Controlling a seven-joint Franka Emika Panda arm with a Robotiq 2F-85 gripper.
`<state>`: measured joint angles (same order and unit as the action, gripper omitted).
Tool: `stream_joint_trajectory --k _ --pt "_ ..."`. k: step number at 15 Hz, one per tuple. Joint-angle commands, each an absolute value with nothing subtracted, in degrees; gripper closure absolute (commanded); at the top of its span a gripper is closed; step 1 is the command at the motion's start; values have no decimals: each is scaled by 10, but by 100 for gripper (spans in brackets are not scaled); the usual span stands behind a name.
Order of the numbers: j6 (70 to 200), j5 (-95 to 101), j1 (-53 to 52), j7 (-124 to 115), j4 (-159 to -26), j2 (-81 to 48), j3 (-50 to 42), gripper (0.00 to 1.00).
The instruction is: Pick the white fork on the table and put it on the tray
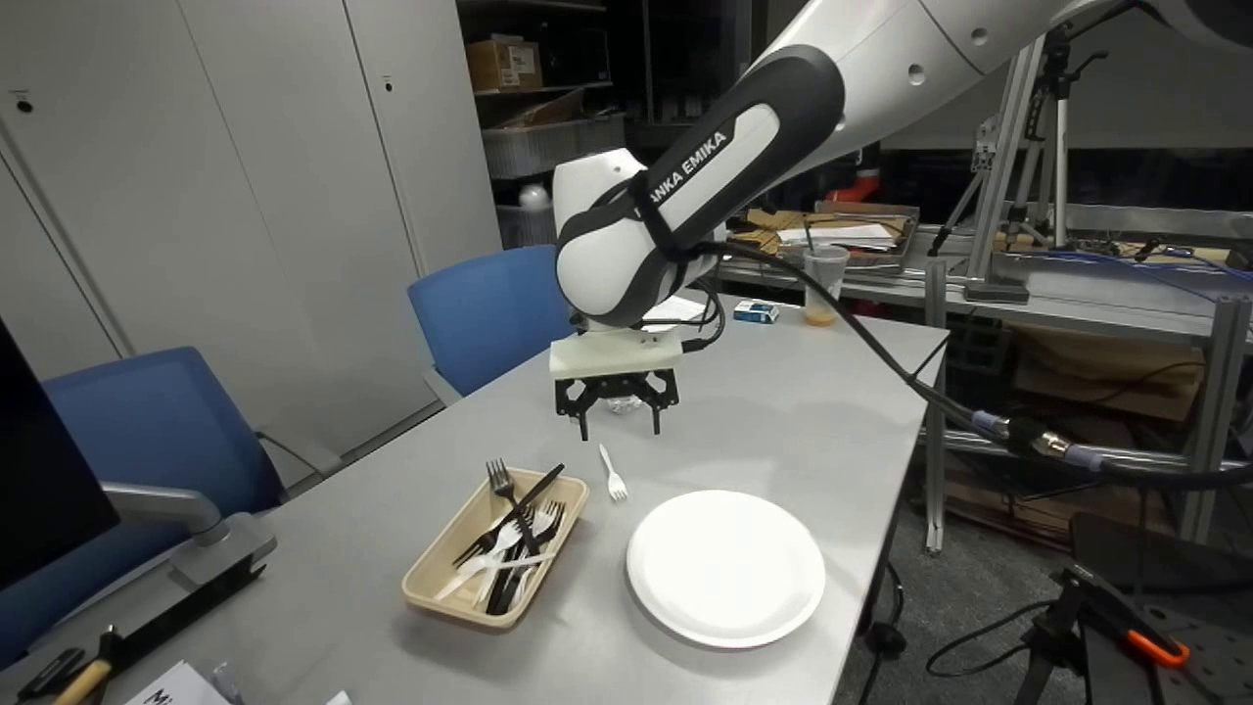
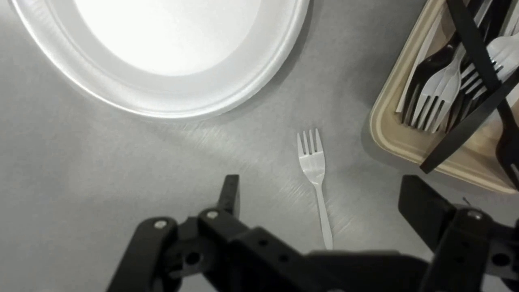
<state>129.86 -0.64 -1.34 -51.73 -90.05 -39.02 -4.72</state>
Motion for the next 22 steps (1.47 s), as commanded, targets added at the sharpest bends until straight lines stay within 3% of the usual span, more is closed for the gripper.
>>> stream_joint_trajectory --k 1,22 --pt "1298 -33 -12 -529 -846 -438 -58 0" --pt "1273 -45 6 -537 -655 -607 -73 0"
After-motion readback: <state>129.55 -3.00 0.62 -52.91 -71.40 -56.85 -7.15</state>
